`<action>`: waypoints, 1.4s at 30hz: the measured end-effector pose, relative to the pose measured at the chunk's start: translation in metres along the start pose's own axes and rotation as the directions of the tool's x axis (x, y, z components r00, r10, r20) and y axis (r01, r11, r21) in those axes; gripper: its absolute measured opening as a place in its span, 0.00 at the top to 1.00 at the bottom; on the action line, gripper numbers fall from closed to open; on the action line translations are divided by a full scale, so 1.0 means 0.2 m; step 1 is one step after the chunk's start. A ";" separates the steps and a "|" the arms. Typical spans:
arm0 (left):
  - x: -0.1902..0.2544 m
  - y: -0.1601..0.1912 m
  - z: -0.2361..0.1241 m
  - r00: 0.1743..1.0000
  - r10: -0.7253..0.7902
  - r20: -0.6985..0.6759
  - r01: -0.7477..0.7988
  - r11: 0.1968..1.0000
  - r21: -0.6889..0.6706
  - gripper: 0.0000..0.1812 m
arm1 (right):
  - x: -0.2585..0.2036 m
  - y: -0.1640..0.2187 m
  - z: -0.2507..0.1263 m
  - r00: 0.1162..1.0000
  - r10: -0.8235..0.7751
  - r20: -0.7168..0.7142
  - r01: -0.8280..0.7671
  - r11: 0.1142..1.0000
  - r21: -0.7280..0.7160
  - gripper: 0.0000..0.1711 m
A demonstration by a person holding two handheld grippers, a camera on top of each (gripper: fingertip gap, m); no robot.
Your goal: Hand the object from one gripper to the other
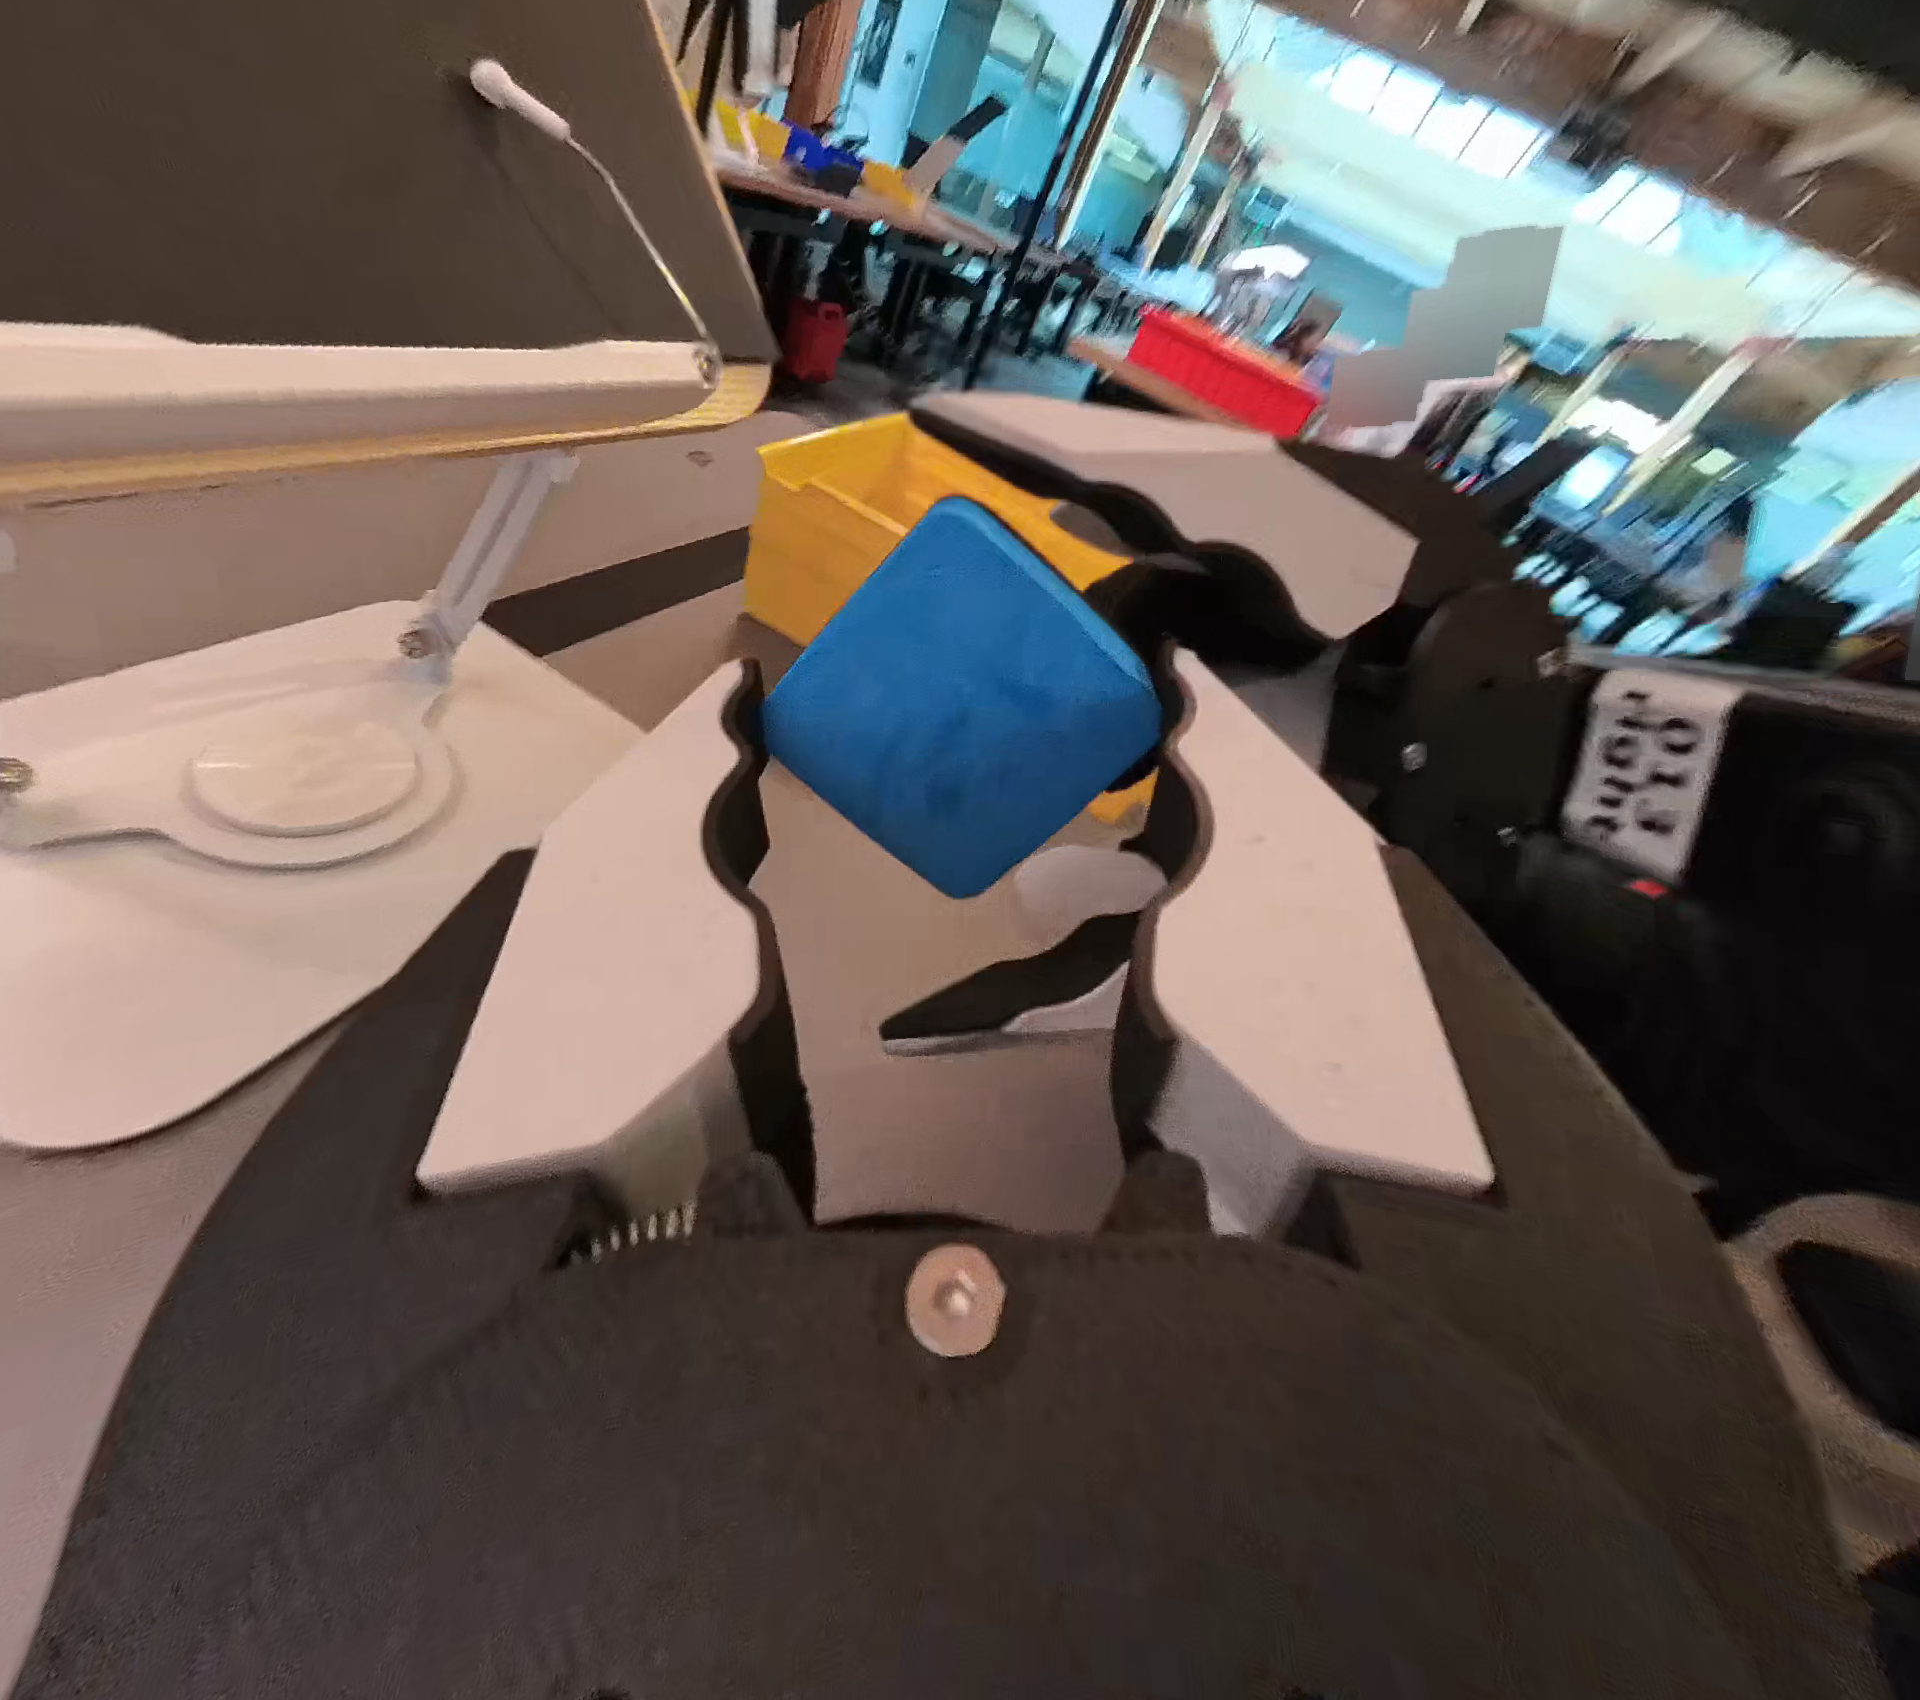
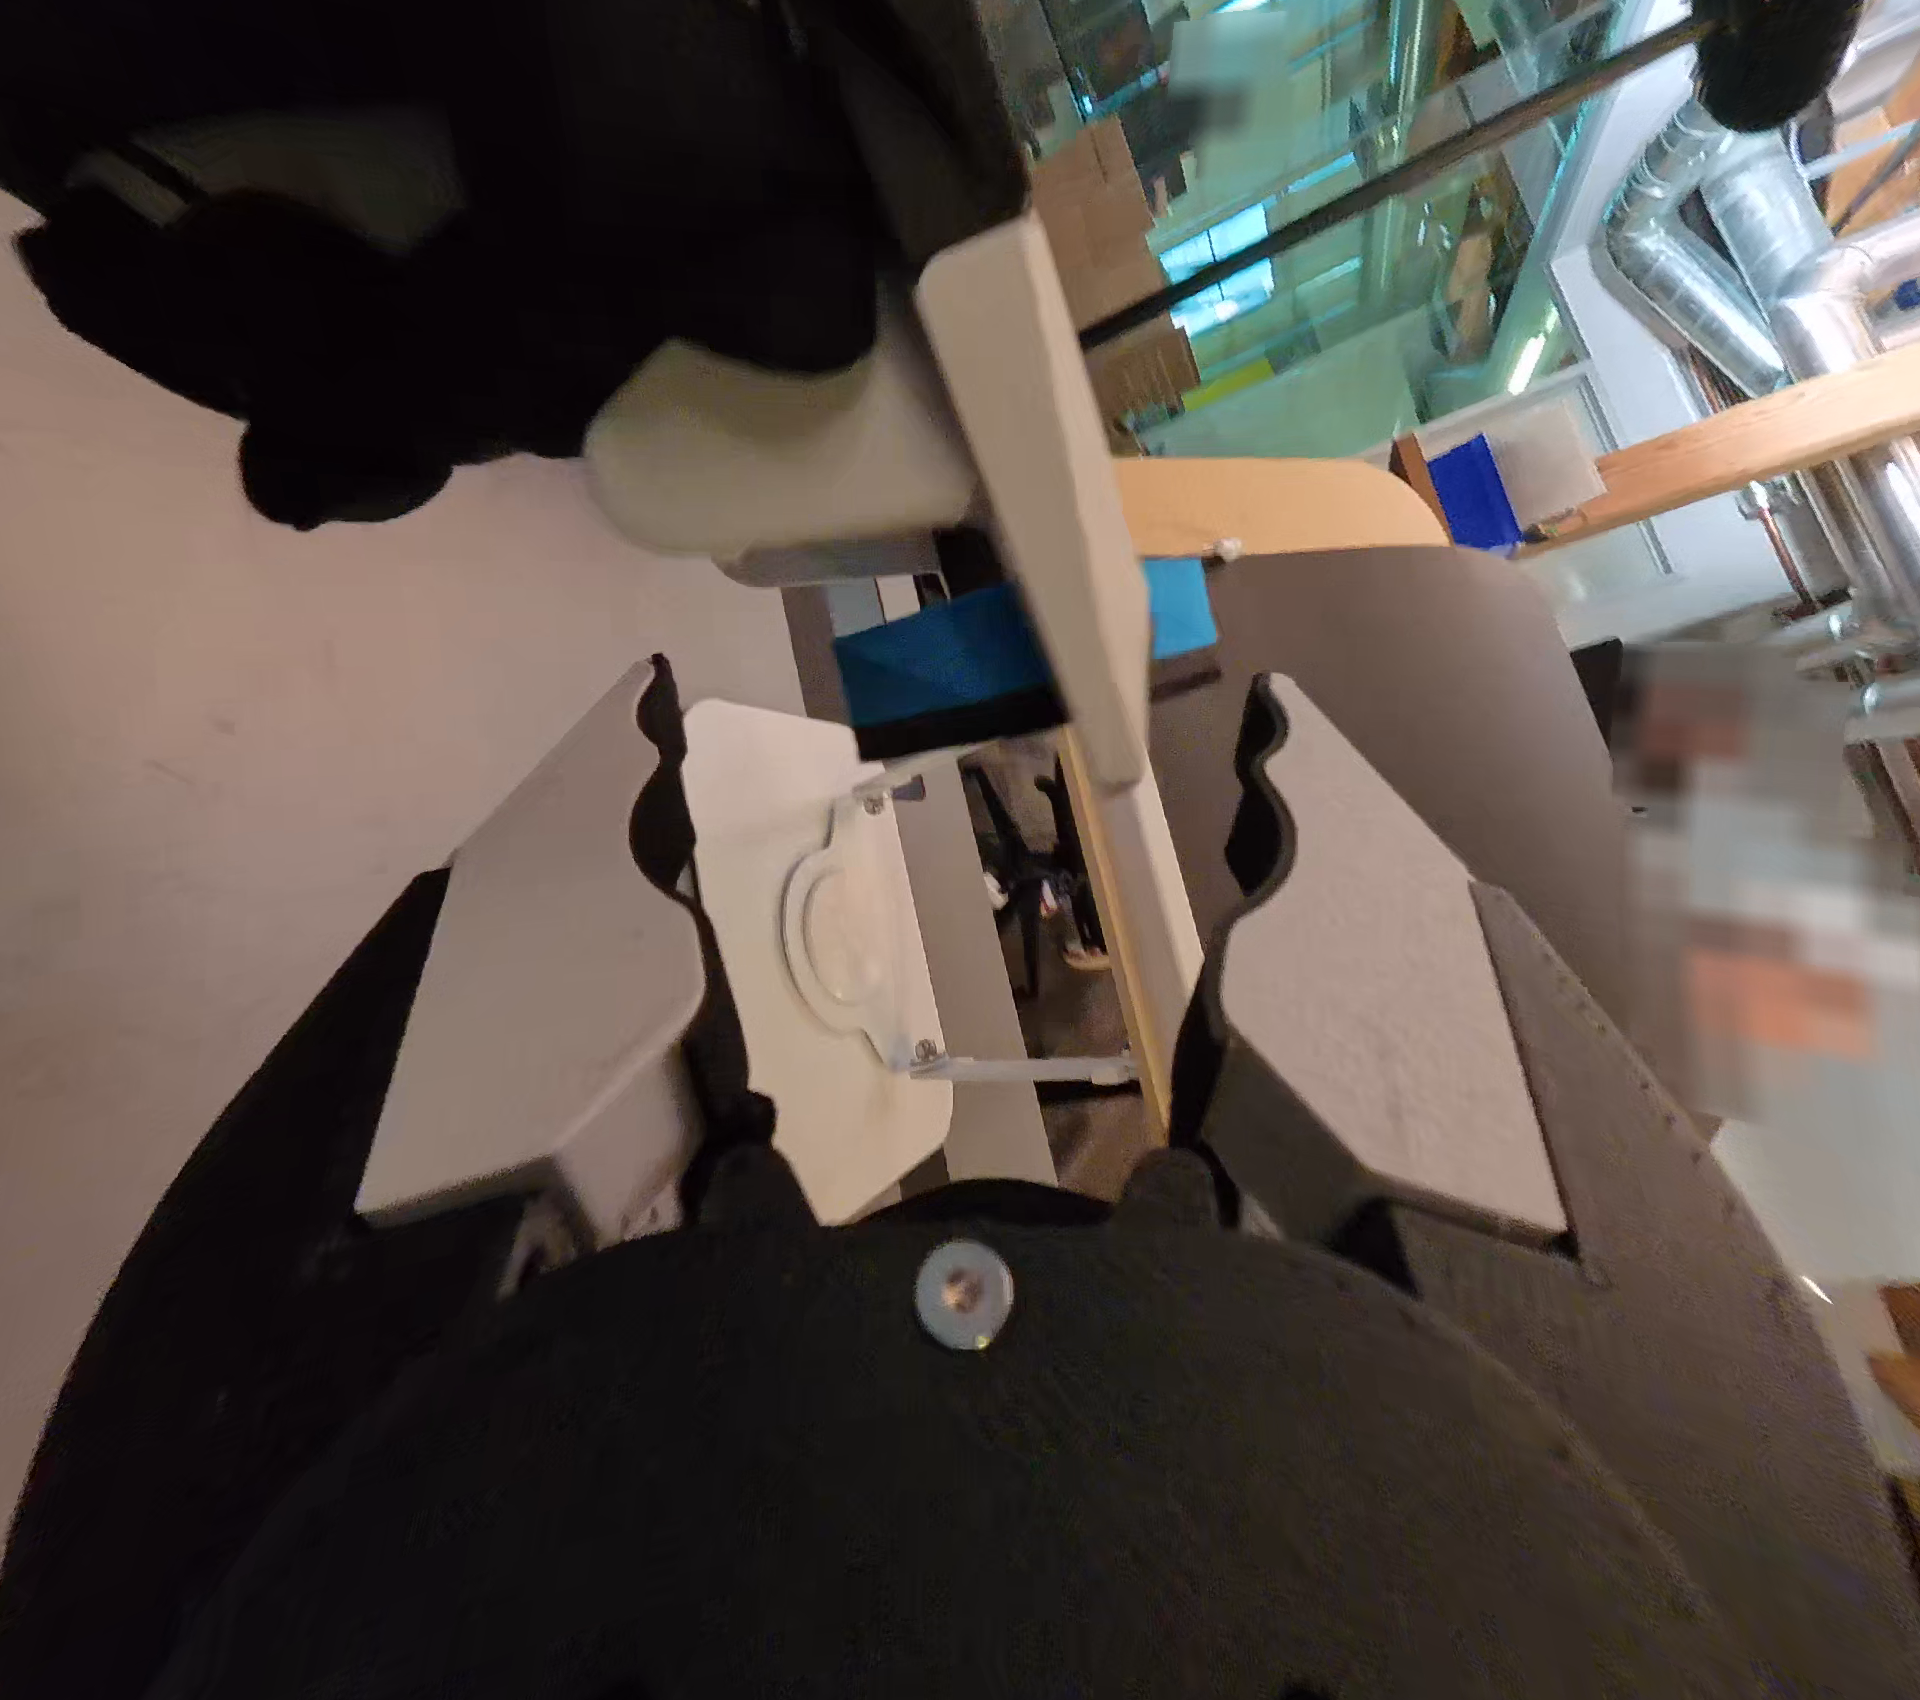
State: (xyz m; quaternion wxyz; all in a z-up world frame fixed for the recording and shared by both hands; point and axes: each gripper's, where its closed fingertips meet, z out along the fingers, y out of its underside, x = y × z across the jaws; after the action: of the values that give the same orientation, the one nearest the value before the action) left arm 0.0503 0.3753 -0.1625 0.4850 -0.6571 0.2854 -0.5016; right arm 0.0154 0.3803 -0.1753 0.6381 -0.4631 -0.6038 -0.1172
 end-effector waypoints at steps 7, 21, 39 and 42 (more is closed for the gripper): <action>0.26 -0.08 -0.10 0.837 -0.210 -0.505 0.263 0.964 0.036 0.60 | 0.02 -0.17 -0.16 0.969 0.150 0.195 -0.207 0.926 0.317 0.41; 0.42 0.04 -0.10 0.616 -0.236 -0.752 0.273 0.959 -0.078 0.60 | -0.05 -0.23 -0.20 0.983 -0.052 0.176 -0.006 0.950 0.313 0.52; 0.24 0.04 -0.07 0.921 0.207 -0.330 -0.192 0.978 0.078 0.62 | -0.11 -0.07 -0.17 0.853 0.254 0.456 -0.338 0.935 0.110 0.56; 0.28 0.09 -0.07 0.834 0.503 -0.228 -0.522 0.853 -0.025 0.62 | -0.14 -0.07 -0.22 0.723 0.365 0.587 -0.487 0.871 0.058 0.56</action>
State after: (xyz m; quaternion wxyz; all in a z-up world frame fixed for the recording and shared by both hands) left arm 0.0585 0.3146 -0.1577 0.5395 -0.5193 0.5223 -0.4080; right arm 0.0276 0.3287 -0.1855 0.4876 -0.5341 -0.6484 0.2378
